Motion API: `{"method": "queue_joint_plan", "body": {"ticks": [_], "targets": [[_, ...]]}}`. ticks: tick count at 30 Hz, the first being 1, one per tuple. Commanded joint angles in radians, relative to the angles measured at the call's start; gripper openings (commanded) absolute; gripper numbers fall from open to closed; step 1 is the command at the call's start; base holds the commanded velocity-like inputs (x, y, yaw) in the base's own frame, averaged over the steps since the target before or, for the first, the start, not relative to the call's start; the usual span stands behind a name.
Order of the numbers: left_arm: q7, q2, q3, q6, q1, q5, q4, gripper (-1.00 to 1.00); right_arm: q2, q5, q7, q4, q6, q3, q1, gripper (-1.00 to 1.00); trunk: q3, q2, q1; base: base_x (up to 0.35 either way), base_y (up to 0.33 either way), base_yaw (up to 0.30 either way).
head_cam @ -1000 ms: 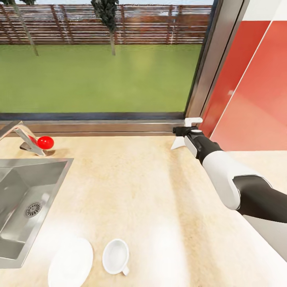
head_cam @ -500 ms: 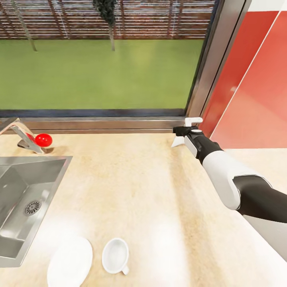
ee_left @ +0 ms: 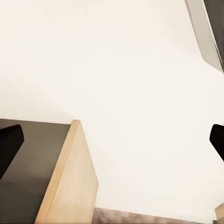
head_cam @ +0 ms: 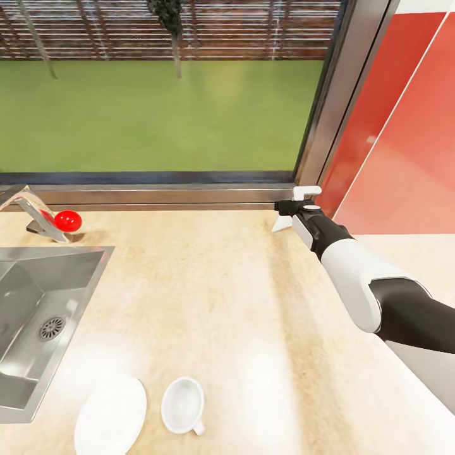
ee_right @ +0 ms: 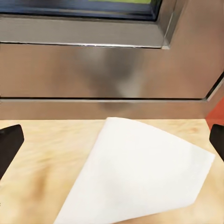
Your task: Set up a coffee station on the kitchen countertop: keep the coffee maker on the countertop, move the bottle of coffee from the kitchen shelf to the counter next to the coffee maker, place a paper coffee filter on top of the coffee maker, put the saucer next to the coffee maker with the coffee cup on the saucer, and place the electric kettle next to the coffee maker.
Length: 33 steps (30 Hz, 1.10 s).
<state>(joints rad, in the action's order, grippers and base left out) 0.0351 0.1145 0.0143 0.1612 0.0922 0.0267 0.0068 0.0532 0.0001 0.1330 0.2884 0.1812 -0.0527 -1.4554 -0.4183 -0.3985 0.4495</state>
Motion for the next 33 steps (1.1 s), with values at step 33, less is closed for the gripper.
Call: {"method": "queue_joint_plan", "body": {"ticks": [33], "targets": [[-0.001, -0.009, -0.013, 0.018, 0.001, -0.012, -0.051, 1.00, 0.049, 0.014, 0.051, -0.039, 0.041, 0.014, 0.059, 1.00, -0.001, -0.002, 0.001, 0.000, 0.000, 0.000]]}}
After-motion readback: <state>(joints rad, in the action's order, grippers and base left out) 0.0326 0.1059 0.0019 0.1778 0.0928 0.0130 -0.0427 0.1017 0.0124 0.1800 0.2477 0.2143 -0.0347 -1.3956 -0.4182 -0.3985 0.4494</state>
